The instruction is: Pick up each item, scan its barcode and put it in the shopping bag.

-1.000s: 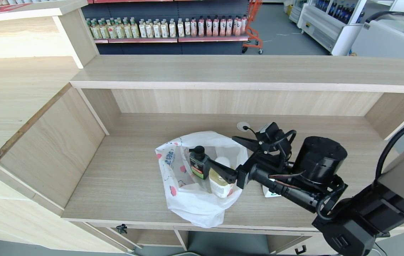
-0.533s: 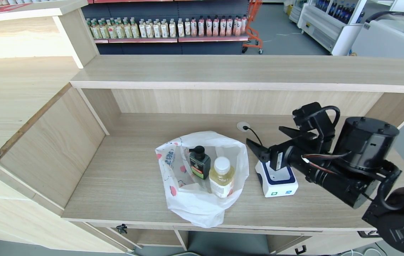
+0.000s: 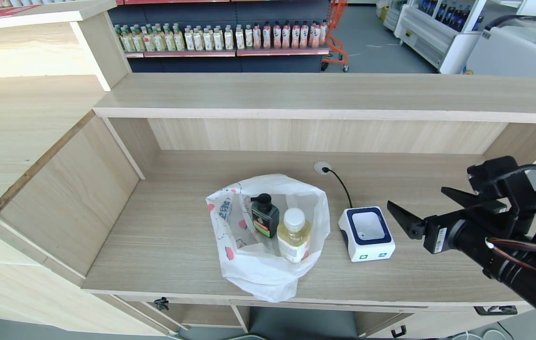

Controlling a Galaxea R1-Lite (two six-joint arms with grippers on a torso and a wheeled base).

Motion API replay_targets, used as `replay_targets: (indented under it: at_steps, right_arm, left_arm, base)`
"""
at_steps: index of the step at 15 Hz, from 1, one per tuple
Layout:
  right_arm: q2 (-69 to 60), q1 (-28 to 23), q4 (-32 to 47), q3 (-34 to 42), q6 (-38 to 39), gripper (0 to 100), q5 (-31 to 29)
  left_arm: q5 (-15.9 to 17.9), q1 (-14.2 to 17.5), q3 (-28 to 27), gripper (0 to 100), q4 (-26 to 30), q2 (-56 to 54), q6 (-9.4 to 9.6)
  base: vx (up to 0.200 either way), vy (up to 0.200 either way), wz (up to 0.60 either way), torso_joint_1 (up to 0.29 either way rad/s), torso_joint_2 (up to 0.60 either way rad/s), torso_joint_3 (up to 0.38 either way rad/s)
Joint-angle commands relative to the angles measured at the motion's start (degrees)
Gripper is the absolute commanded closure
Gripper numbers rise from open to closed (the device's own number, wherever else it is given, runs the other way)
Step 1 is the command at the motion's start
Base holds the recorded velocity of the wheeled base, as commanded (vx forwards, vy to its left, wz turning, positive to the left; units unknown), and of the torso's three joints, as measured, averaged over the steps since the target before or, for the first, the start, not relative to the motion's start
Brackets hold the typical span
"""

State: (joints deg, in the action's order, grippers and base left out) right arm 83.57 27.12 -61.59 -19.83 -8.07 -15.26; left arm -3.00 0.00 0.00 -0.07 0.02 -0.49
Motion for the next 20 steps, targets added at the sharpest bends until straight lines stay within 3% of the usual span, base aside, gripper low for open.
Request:
replay_targets:
  at_steps: [1,5,9,20]
  right_arm:
    - [-3.3,-0.1,0.0,2.4,0.0,0,0.0]
    - [-4.6,-0.5,-0.1,4.0,0.1,0,0.1]
    - [-5.2,-0.5,-0.2,5.2,0.1,0,0.0]
    - [-8.5,-0.9,-0.3,7.0,-0.3,0,-2.0]
  left_arm:
    - [0.0,0.0,0.0,0,0.0,0.0,0.05]
    - [0.0,0.0,0.0,0,0.0,0.0,0.22]
    - [0.0,0.0,0.0,0,0.0,0.0,0.14]
    - [0.0,0.0,0.0,0,0.0,0.0,-0.04]
  base:
    - [0.0,0.0,0.0,0.0,0.0,0.0]
    - [0.0,0.0,0.0,0.0,0.0,0.0]
    - [0.15,-0.2,0.0,-0.007,0.0,0.005]
    - [0.0,0.0,0.0,0.0,0.0,0.0]
